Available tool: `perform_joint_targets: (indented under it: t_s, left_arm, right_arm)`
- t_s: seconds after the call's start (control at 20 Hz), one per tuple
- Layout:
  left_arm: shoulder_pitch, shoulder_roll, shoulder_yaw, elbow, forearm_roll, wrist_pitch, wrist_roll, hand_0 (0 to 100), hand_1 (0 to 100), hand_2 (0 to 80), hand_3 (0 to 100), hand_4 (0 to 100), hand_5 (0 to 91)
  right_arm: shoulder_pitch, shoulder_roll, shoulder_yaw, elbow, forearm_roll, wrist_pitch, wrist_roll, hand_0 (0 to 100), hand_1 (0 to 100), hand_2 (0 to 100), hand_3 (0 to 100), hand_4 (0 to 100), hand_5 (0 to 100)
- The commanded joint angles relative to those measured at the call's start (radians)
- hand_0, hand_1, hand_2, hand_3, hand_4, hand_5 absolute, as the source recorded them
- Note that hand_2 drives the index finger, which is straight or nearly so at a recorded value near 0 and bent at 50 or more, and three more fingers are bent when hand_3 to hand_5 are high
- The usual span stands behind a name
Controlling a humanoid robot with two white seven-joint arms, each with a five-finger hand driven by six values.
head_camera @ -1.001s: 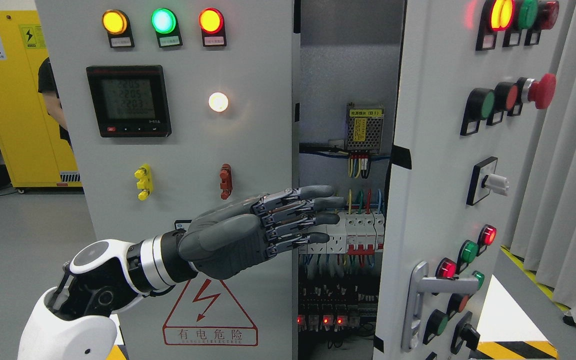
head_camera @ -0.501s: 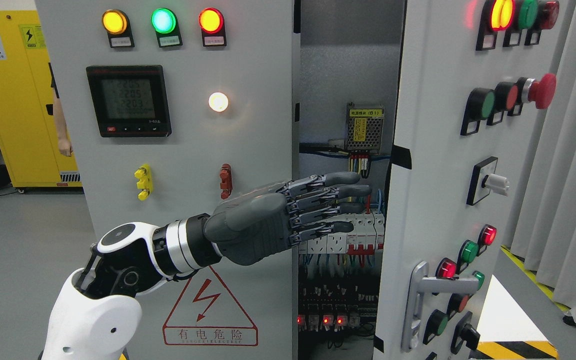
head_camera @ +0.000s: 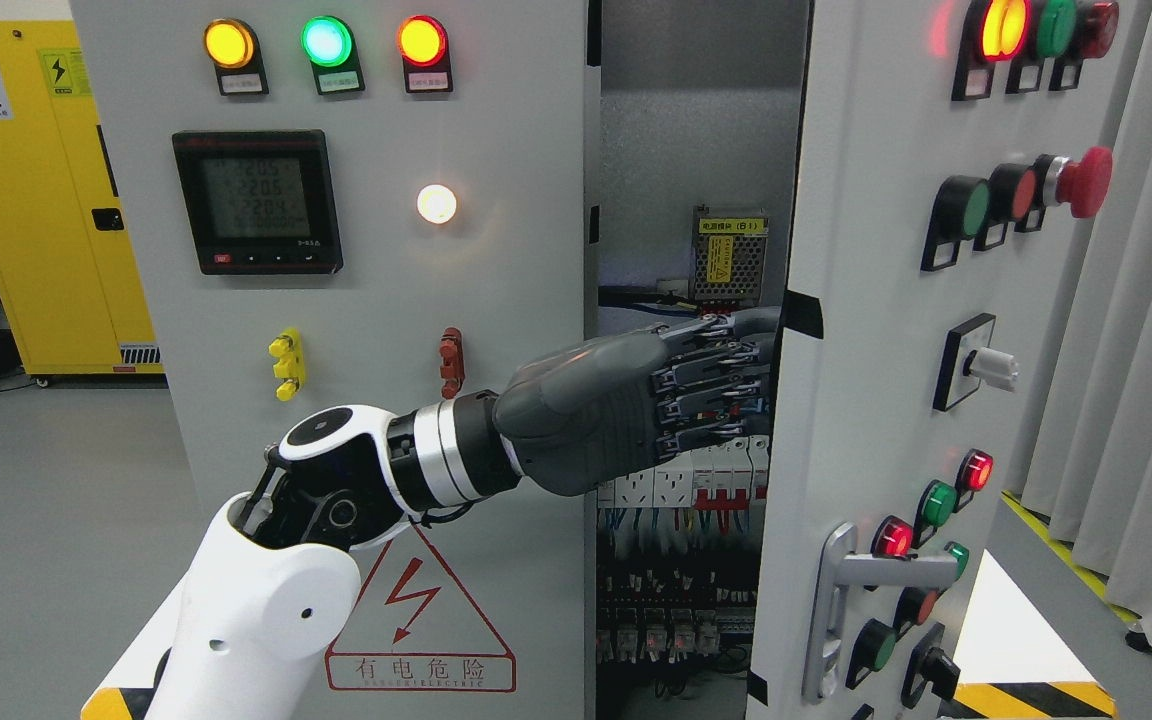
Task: Open door with both hands
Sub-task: 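Reach the left hand into the gap behind the push-button door's edge, then push the push-button door outward with the left hand, swinging it open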
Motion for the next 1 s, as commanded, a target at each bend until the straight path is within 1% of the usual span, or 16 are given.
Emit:
perform_joint_targets:
  t_s: [0.0, 0.15, 0.35, 0.65, 0.75, 0.85, 0.9, 0.95]
  left_arm:
    - [-0.034, -0.097, -0.065, 0.07, 0.0, 0.003, 0.004, 12, 56, 0.0, 0, 0, 0.0]
    - [-0.046, -0.1, -0.086, 0.074, 0.0, 0.007, 0.004, 12, 56, 0.0, 0, 0, 0.0]
    - [-0.055, -0.143, -0.093, 0.096, 0.0, 0.009, 0.005, 12, 56, 0.0, 0, 0, 0.0]
    - [-0.072, -0.163, -0.103, 0.088, -0.002, 0.01, 0.007, 12, 56, 0.0, 0, 0, 0.0]
    - [-0.077, -0.183, -0.105, 0.079, 0.0, 0.01, 0.027, 12, 56, 0.0, 0, 0, 0.0]
    - [-0.078, -0.203, -0.105, 0.062, 0.0, 0.012, 0.083, 12, 56, 0.0, 0, 0, 0.0]
    - [-0.078, -0.21, -0.105, 0.056, 0.0, 0.019, 0.1, 12, 56, 0.0, 0, 0, 0.0]
    - [-0.08, -0.215, -0.103, 0.055, 0.002, 0.035, 0.105, 12, 56, 0.0, 0, 0, 0.0]
  right_arm:
    - [0.029, 0.001, 0.0, 0.0, -0.001, 0.0, -0.001, 0, 50, 4, 0, 0, 0]
    - [0.029, 0.001, 0.0, 0.0, -0.001, 0.0, -0.001, 0, 50, 4, 0, 0, 0]
    - [0.029, 0.001, 0.0, 0.0, 0.001, 0.0, -0.001, 0, 50, 4, 0, 0, 0]
    - [0.029, 0.001, 0.0, 0.0, -0.001, 0.0, -0.001, 0, 50, 4, 0, 0, 0]
    - [0.029, 0.001, 0.0, 0.0, -0.001, 0.0, -0.001, 0, 50, 4, 0, 0, 0]
    - [0.028, 0.001, 0.0, 0.0, -0.001, 0.0, -0.001, 0, 50, 4, 0, 0, 0]
    - [0.029, 0.001, 0.0, 0.0, -0.001, 0.0, -0.001, 0, 50, 4, 0, 0, 0]
    - [0.029, 0.001, 0.0, 0.0, -0.001, 0.0, -0.001, 0, 50, 4, 0, 0, 0]
